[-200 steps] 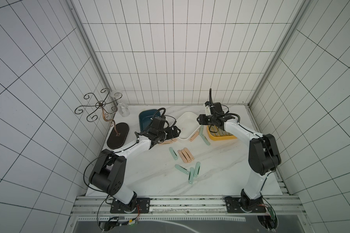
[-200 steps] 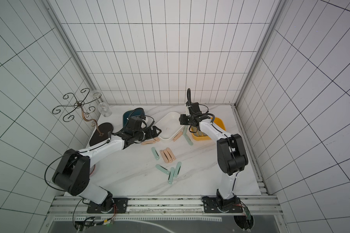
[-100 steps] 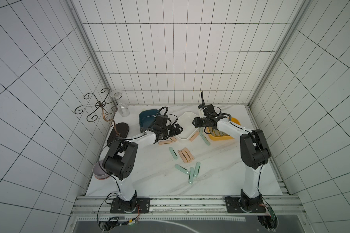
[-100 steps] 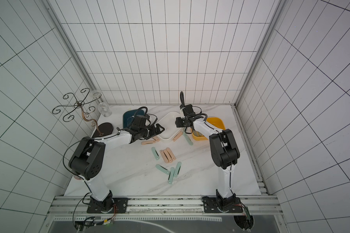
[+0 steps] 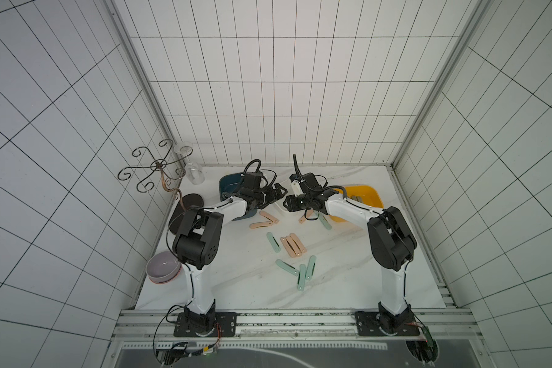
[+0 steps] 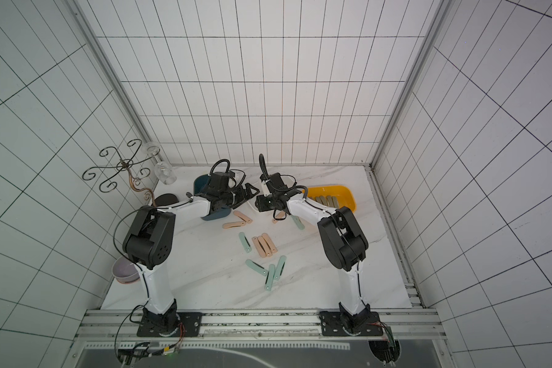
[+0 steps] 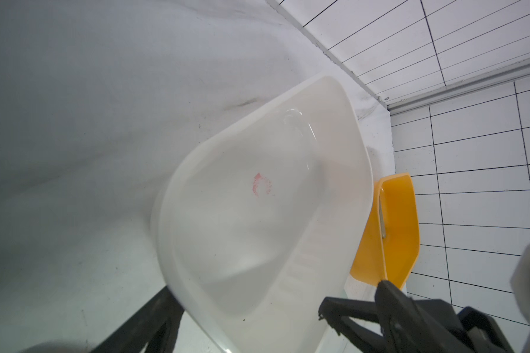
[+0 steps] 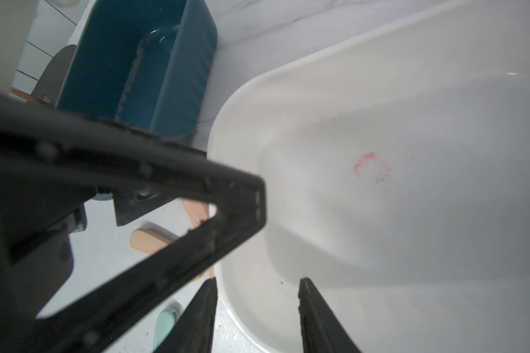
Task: Place the fruit knives into the storage box by color
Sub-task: Adjust the storage box at the center of the board.
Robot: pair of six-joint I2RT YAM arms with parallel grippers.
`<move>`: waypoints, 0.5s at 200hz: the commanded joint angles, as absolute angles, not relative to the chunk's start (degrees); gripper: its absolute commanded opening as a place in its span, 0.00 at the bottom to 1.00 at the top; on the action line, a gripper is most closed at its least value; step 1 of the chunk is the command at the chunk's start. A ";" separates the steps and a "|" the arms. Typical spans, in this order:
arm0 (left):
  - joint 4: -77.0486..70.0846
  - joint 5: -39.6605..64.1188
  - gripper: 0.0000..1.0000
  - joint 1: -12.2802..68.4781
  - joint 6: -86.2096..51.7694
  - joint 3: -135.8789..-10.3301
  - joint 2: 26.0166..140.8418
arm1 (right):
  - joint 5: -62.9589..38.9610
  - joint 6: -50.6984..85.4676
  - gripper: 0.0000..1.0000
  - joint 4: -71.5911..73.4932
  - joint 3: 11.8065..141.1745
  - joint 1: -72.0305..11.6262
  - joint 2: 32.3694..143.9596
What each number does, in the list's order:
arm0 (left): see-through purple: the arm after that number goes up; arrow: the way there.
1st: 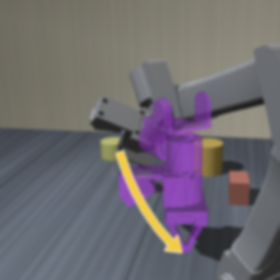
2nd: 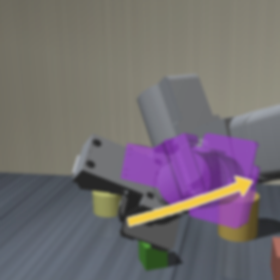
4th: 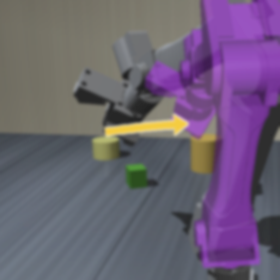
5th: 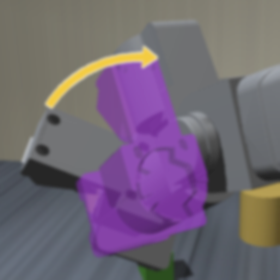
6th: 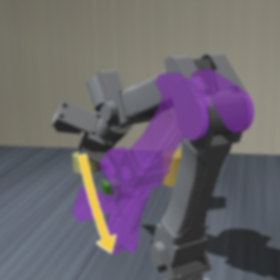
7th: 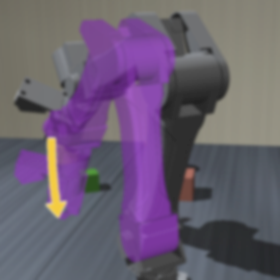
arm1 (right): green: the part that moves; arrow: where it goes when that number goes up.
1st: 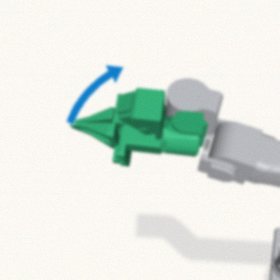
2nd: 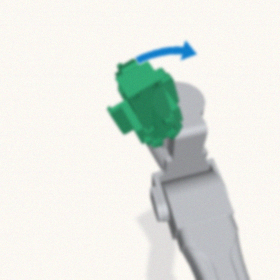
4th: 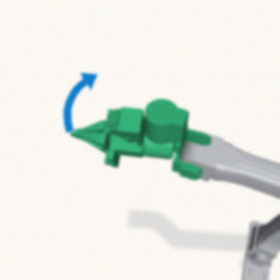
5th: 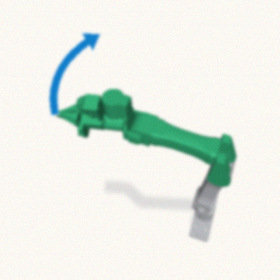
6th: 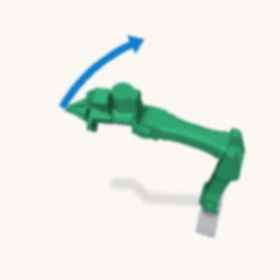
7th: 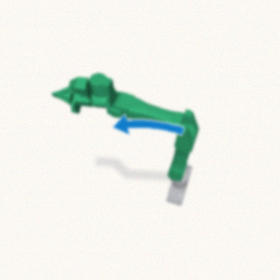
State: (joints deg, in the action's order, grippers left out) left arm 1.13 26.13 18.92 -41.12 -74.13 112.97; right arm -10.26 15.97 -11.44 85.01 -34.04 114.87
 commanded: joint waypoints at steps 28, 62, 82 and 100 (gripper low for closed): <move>0.17 28.51 0.97 16.44 -40.98 -76.38 113.13 | -10.81 18.23 0.50 -11.87 93.20 -26.70 113.23; 0.35 29.34 0.97 16.35 -40.96 -74.80 111.56 | -10.23 18.87 0.61 -11.95 97.23 -20.35 114.95; 0.35 29.38 0.97 16.41 -41.04 -73.23 110.12 | -9.55 18.74 0.68 -12.28 101.17 -17.88 117.64; 0.36 29.43 0.97 16.48 -41.11 -71.85 108.97 | -8.79 18.33 0.70 -13.25 105.28 -16.33 120.76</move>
State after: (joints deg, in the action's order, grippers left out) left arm 1.13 28.71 16.25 -41.15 -73.60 112.20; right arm -9.67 18.59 -11.99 95.59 -17.37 116.64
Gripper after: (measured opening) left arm 0.972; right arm 0.691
